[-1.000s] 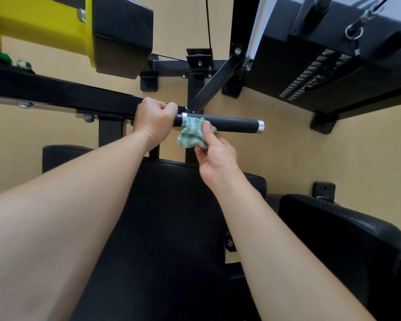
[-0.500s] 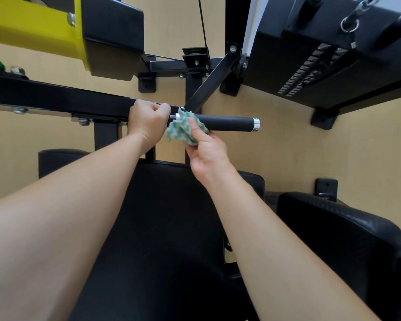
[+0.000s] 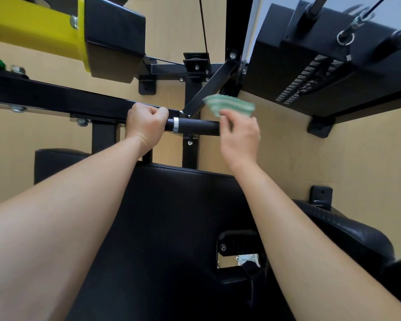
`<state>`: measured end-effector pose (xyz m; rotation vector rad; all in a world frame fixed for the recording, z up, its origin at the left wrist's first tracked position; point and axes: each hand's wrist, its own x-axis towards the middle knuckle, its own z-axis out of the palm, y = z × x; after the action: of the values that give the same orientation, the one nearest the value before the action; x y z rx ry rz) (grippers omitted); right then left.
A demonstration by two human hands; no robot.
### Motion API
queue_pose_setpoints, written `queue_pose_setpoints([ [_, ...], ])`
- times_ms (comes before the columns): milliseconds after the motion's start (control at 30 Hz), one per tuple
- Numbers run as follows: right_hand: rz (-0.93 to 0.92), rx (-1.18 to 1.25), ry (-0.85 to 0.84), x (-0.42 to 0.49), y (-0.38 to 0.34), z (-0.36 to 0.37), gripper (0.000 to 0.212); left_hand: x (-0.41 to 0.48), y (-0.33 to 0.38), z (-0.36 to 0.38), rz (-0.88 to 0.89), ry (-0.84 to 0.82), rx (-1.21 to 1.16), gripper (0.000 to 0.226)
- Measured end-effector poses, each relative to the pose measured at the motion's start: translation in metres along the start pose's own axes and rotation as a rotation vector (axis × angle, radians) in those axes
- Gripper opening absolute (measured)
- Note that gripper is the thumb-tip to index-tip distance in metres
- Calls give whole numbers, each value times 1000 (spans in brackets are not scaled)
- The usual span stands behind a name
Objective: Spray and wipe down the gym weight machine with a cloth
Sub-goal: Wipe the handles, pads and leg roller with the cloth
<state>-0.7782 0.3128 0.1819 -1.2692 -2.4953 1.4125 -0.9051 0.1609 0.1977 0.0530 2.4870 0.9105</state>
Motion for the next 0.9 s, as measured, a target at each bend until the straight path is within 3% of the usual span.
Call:
queue_pose_setpoints([
  [133,-268,-190,-381,5,-49,16,30,2,0,1,-7,17,3,48],
  [233,-301,-233,-581,11,-60,9,35,1,0,0,1,-2,-15,48],
  [300,-269,-247,-624,18,-51,-4,36,1,-1,0,-5,-13,-23,46],
  [500,-98,-454,-545,35,4,-45,37,2,-3,0,-8,-2,-11,45],
  [633,-153,-567,-426,23,-1,-32,43,3,-4,0,-12,-14,-23,45],
  [900,-372,-256,-349,-25,-38,-2,69,-1,-2,0,-8,21,-30,35],
])
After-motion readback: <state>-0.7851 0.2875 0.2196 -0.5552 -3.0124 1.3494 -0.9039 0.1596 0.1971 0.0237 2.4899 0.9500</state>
